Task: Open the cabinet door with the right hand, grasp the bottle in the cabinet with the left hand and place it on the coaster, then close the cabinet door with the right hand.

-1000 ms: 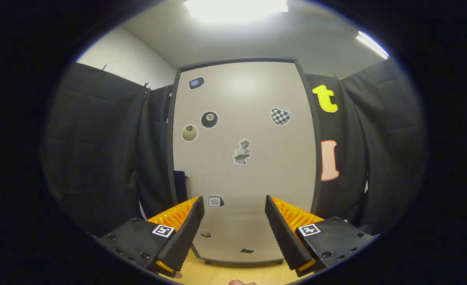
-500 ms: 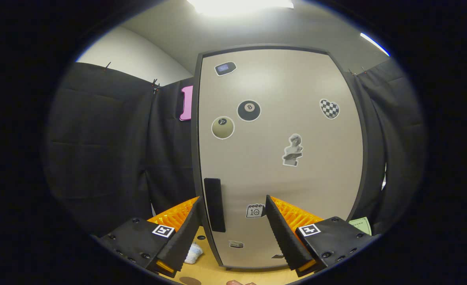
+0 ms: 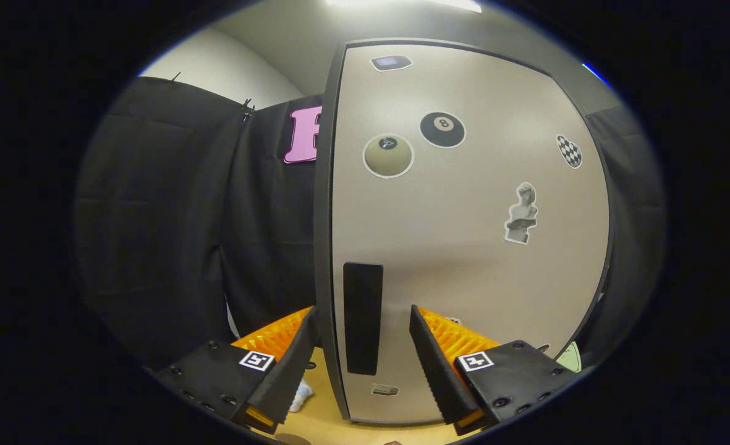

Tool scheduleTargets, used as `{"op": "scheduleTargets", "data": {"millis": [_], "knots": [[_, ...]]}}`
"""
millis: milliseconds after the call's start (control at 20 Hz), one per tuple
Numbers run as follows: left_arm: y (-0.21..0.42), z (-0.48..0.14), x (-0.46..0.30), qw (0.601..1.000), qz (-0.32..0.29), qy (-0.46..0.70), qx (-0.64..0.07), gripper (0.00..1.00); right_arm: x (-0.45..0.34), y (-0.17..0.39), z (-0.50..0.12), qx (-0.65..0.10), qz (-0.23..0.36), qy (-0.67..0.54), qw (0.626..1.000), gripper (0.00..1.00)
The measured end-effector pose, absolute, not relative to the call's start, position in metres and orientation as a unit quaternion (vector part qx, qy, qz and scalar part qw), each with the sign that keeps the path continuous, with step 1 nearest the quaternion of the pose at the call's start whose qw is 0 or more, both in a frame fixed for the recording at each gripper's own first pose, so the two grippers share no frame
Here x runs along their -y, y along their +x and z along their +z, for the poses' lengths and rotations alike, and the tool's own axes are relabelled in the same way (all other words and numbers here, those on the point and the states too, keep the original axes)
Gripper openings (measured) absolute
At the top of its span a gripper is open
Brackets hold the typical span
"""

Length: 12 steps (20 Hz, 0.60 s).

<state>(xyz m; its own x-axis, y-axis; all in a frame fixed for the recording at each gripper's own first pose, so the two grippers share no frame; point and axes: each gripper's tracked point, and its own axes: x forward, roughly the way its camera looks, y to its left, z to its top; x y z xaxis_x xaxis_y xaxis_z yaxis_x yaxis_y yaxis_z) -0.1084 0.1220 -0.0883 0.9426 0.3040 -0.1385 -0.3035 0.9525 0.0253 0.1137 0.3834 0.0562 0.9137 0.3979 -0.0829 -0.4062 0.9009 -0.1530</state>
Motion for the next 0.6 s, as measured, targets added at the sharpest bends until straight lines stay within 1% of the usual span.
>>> {"op": "scheduleTargets", "data": {"millis": [100,150,200,250,300,400,450,500,550,600], "knots": [[-0.108,-0.091,-0.126,0.985,0.158,-0.002,-0.073,0.87,-0.388,0.123,0.048,-0.039,0.198,-0.096,0.975,0.8],[-0.107,-0.093,-0.128,0.985,0.159,-0.005,-0.074,0.87,-0.388,0.126,0.044,-0.044,0.19,-0.101,0.976,0.77],[-0.106,-0.094,-0.129,0.984,0.159,-0.006,-0.075,0.87,-0.389,0.129,0.041,-0.048,0.186,-0.1,0.976,0.71],[-0.105,-0.093,-0.13,0.984,0.16,-0.009,-0.074,0.87,-0.387,0.132,0.038,-0.054,0.174,-0.094,0.979,0.71],[-0.104,-0.089,-0.131,0.984,0.161,-0.017,-0.071,0.85,-0.39,0.133,0.033,-0.065,0.181,-0.084,0.978,0.5],[-0.104,-0.076,-0.132,0.984,0.162,-0.041,-0.053,0.86,-0.39,0.133,0.031,-0.07,0.181,-0.076,0.978,0.36],[-0.105,-0.074,-0.133,0.984,0.165,-0.049,-0.046,0.87,-0.39,0.133,0.031,-0.069,0.178,-0.077,0.979,0.35],[-0.106,-0.073,-0.135,0.983,0.168,-0.053,-0.043,0.86,-0.39,0.134,0.03,-0.073,0.175,-0.073,0.979,0.32],[-0.106,-0.076,-0.135,0.983,0.167,-0.056,-0.043,0.85,-0.389,0.133,0.03,-0.075,0.171,-0.071,0.98,0.31],[-0.106,-0.078,-0.132,0.984,0.159,-0.061,-0.044,0.87,-0.389,0.132,0.029,-0.08,0.169,-0.07,0.98,0.31]]}}
